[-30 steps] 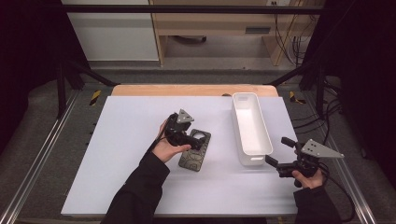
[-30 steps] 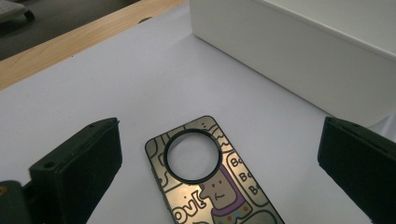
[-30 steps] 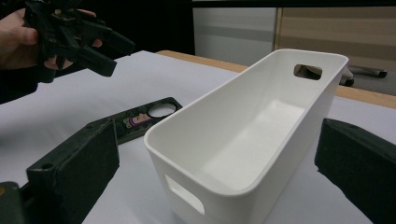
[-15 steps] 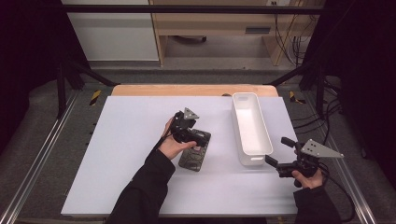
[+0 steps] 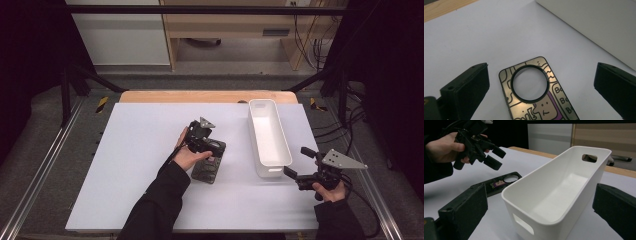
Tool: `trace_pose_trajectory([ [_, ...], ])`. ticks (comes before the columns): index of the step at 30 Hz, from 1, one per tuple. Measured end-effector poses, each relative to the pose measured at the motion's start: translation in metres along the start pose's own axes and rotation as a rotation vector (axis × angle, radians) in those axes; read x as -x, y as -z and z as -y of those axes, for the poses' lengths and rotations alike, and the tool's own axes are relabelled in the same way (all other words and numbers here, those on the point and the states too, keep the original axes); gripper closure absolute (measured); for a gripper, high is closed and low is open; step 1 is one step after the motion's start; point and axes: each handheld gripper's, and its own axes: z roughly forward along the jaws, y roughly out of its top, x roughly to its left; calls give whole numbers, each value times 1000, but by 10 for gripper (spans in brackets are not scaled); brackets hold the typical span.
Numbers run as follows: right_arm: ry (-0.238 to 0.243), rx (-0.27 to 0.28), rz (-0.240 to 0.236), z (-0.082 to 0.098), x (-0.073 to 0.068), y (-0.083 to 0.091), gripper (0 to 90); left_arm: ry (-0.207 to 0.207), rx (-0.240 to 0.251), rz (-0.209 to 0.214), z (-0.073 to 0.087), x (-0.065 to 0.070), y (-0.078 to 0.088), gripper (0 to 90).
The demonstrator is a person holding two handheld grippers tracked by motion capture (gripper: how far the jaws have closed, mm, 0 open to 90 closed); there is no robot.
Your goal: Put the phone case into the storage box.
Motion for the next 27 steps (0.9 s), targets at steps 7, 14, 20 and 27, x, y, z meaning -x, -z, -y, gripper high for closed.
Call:
trace_pose_trajectory([
  [7,2,-2,-1,0,0,0,5,23,-18,6,6,0,-7,0],
  [14,2,-2,-2,0,0,0,4,36,-40,7,13,1,-14,1],
  [20,1,-4,-3,0,0,-1,4,50,-66,3,20,2,-20,0],
  [27,3,-4,-4,1,0,-1,4,55,-82,-8,24,3,-24,2],
])
